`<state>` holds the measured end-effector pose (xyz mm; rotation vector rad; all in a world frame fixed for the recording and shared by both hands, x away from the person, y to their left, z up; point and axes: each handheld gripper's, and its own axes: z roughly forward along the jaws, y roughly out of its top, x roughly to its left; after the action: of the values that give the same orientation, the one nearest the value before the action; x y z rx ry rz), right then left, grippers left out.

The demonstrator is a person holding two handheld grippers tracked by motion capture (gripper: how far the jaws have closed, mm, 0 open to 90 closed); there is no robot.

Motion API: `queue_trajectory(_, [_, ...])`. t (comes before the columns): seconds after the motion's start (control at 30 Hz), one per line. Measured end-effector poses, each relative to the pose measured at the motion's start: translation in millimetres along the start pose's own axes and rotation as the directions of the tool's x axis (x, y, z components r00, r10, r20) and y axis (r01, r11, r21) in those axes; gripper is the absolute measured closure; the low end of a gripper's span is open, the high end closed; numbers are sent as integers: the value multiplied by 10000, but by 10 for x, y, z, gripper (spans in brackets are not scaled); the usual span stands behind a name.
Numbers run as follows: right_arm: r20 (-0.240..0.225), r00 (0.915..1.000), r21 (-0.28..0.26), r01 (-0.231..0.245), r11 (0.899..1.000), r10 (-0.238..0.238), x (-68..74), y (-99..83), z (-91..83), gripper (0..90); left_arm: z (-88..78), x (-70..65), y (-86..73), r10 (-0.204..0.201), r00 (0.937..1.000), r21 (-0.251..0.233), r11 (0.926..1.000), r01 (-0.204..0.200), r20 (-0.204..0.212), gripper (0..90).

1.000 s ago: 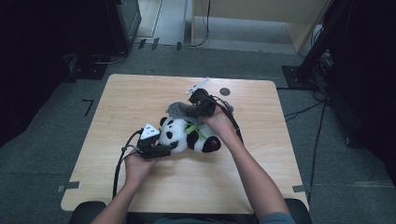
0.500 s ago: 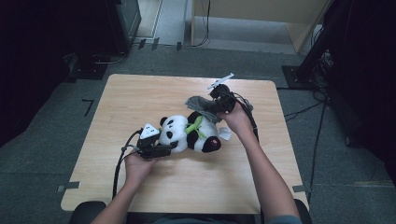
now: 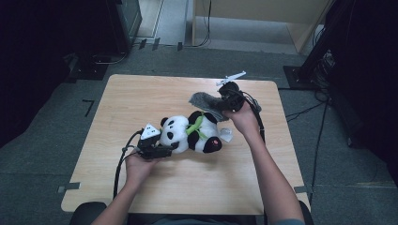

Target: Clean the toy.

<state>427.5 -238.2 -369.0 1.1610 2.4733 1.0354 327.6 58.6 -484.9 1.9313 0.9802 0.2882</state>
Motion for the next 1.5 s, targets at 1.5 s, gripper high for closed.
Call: queue_trajectory(1.5, [-1979, 9706, 102, 1415, 9899, -1367, 723, -9, 493, 735, -4, -7, -3, -110, 9999, 69, 9999, 110, -38, 294])
